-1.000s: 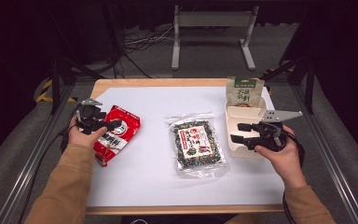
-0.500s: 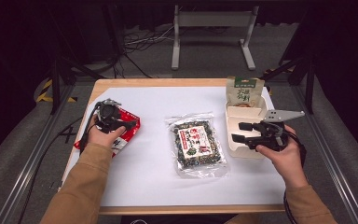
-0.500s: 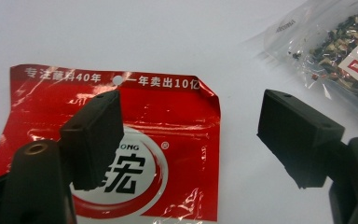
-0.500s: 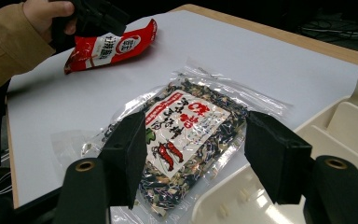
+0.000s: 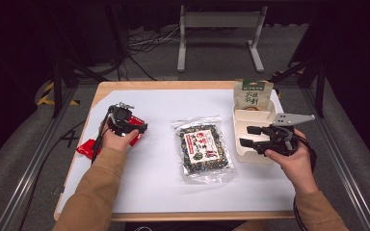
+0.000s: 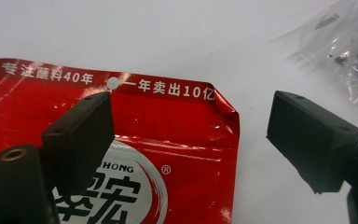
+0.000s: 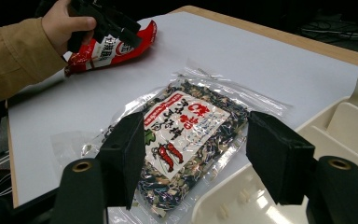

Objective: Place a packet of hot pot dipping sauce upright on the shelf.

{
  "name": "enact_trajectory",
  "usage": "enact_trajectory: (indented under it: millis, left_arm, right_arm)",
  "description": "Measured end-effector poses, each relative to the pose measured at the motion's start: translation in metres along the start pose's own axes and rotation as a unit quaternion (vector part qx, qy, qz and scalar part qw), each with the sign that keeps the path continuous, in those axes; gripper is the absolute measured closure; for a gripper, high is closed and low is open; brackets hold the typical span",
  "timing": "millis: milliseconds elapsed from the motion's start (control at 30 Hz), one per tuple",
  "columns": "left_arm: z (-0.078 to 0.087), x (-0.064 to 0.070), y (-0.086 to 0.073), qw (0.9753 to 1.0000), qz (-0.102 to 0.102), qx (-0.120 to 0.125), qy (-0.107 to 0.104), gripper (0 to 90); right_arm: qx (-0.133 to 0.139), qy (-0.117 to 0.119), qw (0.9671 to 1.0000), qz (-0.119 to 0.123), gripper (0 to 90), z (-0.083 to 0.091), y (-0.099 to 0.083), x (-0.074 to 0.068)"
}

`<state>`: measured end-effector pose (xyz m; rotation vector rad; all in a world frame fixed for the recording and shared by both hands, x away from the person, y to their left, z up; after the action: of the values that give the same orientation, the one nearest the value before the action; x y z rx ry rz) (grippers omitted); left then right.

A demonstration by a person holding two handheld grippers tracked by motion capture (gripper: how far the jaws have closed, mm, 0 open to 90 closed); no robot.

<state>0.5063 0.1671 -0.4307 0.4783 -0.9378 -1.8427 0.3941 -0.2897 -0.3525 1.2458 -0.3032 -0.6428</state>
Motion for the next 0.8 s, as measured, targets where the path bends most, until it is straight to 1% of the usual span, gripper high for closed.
enact_trajectory:
  millis: [33,100,267,300,467,500,533,567,633,667,733,800]
  left_arm:
    - [-0.003,0.001,0.000,1.0000,-0.003,-0.004,0.003,15.4]
    - [-0.006,0.002,-0.001,0.9999,-0.002,-0.009,0.009,15.7]
    - [-0.010,0.006,0.000,0.9999,0.002,-0.005,0.015,15.8]
    - [-0.013,0.007,0.000,0.9998,-0.004,-0.006,0.020,15.6]
    - [-0.019,0.013,-0.001,0.9996,-0.007,-0.015,0.022,15.2]
    - [-0.020,0.014,-0.002,0.9997,-0.007,-0.014,0.019,15.6]
    - [-0.021,0.015,-0.002,0.9997,-0.005,-0.018,0.018,16.1]
    - [-0.023,0.016,-0.003,0.9995,-0.001,-0.021,0.022,16.8]
    - [-0.024,0.016,-0.003,0.9994,-0.002,-0.025,0.022,17.1]
    - [-0.025,0.017,-0.004,0.9992,-0.004,-0.029,0.027,17.2]
    - [-0.026,0.017,-0.004,0.9991,-0.003,-0.031,0.030,17.6]
    - [-0.026,0.017,-0.005,0.9988,-0.009,-0.033,0.037,18.2]
  right_arm:
    - [0.000,-0.001,1.0000,-0.001,37.6,0.000,0.000,0.000]
    - [0.001,-0.003,1.0000,-0.001,37.4,0.001,-0.001,0.000]
    - [0.001,-0.003,1.0000,-0.002,37.0,0.002,-0.002,0.001]
    - [0.003,-0.004,1.0000,-0.002,36.9,0.003,-0.002,0.001]
    - [0.003,-0.005,1.0000,-0.004,36.9,0.004,-0.002,0.002]
    - [0.003,-0.005,1.0000,-0.003,36.8,0.003,-0.002,0.002]
    - [0.003,-0.005,1.0000,-0.003,36.7,0.003,-0.002,0.002]
    - [0.003,-0.005,1.0000,-0.003,36.6,0.003,-0.002,0.002]
    - [0.003,-0.004,1.0000,-0.004,36.5,0.003,-0.002,0.002]
    - [0.004,-0.004,1.0000,-0.003,36.5,0.003,-0.002,0.002]
    - [0.004,-0.004,1.0000,-0.003,36.4,0.003,-0.002,0.002]
    - [0.003,-0.004,1.0000,-0.004,36.3,0.003,-0.002,0.002]
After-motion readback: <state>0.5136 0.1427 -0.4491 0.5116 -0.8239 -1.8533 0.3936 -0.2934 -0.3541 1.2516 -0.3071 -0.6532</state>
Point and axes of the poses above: each handheld gripper's, and its own axes: z roughly backward along the jaws, y roughly out of its top, x roughly to its right, the point moved 2 cm from there along -z, roughly forward along the jaws, and after that the axes turned 10 degrees about x, right-handed, at the moved point
